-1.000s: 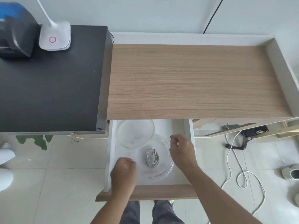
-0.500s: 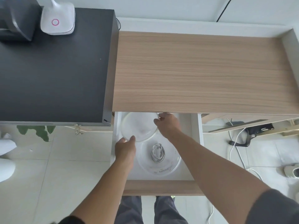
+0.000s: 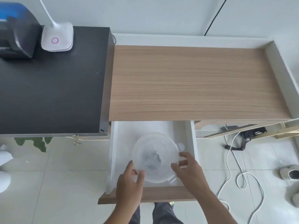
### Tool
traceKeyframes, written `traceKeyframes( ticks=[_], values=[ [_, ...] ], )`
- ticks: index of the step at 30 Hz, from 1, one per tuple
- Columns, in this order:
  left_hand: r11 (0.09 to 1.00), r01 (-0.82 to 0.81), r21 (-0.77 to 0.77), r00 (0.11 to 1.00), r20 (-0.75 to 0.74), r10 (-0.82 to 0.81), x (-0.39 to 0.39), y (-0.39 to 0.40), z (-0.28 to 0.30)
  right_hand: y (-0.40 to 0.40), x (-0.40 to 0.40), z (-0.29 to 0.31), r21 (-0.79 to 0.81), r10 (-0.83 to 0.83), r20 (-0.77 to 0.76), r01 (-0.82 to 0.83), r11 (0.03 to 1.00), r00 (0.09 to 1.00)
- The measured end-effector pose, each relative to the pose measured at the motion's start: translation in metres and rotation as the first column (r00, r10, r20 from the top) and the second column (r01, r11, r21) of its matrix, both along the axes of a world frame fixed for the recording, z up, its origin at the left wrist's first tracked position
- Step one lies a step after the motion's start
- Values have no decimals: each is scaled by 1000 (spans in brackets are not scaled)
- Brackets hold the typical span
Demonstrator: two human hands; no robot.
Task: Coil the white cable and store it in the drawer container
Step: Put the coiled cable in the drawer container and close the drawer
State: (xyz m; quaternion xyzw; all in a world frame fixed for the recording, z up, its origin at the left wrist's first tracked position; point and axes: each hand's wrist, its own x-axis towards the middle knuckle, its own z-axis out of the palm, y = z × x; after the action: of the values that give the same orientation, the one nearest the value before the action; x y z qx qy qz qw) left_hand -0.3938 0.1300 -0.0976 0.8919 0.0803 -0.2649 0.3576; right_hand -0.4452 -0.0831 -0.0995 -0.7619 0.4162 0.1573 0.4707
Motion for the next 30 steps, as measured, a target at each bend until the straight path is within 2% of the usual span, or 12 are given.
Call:
traceKeyframes(
  ticks=[4,9,15,19,23,26,30],
  values=[
    [997,-40,67,999,-30,42,-19,-10,-11,3,-18,-13,4,-60,-15,60,998,998],
    [976,-214,-42,973,-102,209,-13,-21,-21,11,-13,-26,-4,-72,-6,72,997,997],
    [969,-244,-31,966,-96,240,-3,-20,-31,20,-6,-27,-45,-79,10,80,996,997],
    [959,-280,-37,960,-24,279,9,-13,-35,21,-5,-26,-31,-66,18,66,997,998],
    [911,-386,-147,921,-113,373,30,-6,-39,22,-5,-28,-8,-59,13,59,998,998],
    [886,-372,-277,924,-202,324,50,1,-44,22,-2,-30,-23,-39,24,39,999,999],
    [920,-264,-288,952,-233,200,74,7,-53,23,-1,-30,-38,-47,21,48,998,999]
  ],
)
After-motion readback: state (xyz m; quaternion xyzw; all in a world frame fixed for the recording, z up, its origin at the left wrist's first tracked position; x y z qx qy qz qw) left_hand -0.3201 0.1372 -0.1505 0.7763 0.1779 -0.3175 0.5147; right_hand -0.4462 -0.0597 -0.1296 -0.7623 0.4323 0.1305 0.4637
